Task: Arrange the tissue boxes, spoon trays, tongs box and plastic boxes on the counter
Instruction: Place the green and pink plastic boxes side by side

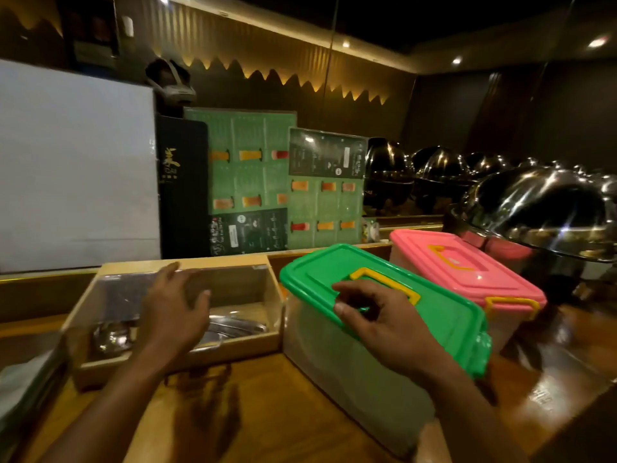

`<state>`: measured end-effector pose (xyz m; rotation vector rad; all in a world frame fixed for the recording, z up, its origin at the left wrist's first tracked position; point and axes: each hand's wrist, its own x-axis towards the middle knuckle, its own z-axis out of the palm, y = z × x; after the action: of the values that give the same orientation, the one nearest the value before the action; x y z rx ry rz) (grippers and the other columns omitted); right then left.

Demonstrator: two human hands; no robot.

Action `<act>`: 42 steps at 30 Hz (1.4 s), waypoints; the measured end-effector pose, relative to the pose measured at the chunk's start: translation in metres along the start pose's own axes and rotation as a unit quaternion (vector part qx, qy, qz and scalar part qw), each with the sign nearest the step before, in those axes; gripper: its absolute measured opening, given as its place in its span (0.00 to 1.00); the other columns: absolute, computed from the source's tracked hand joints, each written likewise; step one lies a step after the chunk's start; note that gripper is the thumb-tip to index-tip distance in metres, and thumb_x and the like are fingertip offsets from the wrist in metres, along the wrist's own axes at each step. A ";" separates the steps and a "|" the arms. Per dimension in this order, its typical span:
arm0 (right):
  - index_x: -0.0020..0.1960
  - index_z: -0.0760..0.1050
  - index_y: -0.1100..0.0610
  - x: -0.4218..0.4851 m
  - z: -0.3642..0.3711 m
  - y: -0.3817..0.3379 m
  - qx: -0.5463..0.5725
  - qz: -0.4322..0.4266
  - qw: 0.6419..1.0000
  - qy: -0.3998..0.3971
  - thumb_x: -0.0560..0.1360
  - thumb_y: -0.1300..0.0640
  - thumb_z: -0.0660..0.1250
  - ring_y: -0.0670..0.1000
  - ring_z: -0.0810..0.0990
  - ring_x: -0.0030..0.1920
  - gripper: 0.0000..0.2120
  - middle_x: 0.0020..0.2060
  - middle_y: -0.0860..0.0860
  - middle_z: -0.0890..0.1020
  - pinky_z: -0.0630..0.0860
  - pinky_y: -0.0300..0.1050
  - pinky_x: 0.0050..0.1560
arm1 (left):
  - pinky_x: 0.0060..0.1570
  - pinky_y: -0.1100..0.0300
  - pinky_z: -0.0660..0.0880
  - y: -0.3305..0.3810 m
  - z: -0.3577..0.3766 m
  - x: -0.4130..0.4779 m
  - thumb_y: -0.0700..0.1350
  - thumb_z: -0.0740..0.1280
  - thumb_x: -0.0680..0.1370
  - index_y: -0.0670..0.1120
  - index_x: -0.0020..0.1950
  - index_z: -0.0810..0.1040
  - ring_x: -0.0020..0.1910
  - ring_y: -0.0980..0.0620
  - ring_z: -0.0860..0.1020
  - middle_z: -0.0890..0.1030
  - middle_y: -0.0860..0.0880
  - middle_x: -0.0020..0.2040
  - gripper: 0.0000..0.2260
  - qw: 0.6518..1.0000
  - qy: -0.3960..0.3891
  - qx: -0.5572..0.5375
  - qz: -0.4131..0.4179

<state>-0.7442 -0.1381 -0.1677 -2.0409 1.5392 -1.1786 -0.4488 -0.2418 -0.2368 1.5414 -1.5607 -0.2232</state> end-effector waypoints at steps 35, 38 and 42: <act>0.59 0.77 0.50 -0.041 -0.078 0.182 -0.143 -0.094 0.979 0.112 0.73 0.29 0.59 0.53 0.75 0.54 0.28 0.54 0.50 0.73 0.75 0.48 0.57 | 0.41 0.46 0.83 0.161 0.144 -0.039 0.35 0.68 0.79 0.51 0.76 0.70 0.45 0.39 0.87 0.85 0.40 0.55 0.27 0.873 -0.119 -0.385 -0.275; 0.60 0.75 0.48 -0.032 -0.074 0.182 -0.143 -0.078 0.981 0.103 0.73 0.29 0.61 0.53 0.74 0.57 0.27 0.56 0.50 0.72 0.75 0.52 0.59 | 0.33 0.51 0.83 0.160 0.145 -0.029 0.34 0.68 0.79 0.48 0.76 0.70 0.42 0.41 0.87 0.85 0.40 0.53 0.27 0.875 -0.113 -0.382 -0.277; 0.63 0.73 0.46 -0.029 -0.080 0.179 -0.159 -0.079 0.981 0.074 0.73 0.29 0.60 0.52 0.73 0.59 0.28 0.58 0.49 0.72 0.74 0.50 0.61 | 0.29 0.54 0.82 0.165 0.142 -0.024 0.35 0.68 0.79 0.47 0.75 0.70 0.37 0.44 0.87 0.84 0.41 0.50 0.25 0.884 -0.123 -0.355 -0.278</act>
<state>-0.9221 -0.1597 -0.2527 -2.3646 1.7620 -1.2322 -0.6669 -0.2507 -0.2176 1.3331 -0.9793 -1.2165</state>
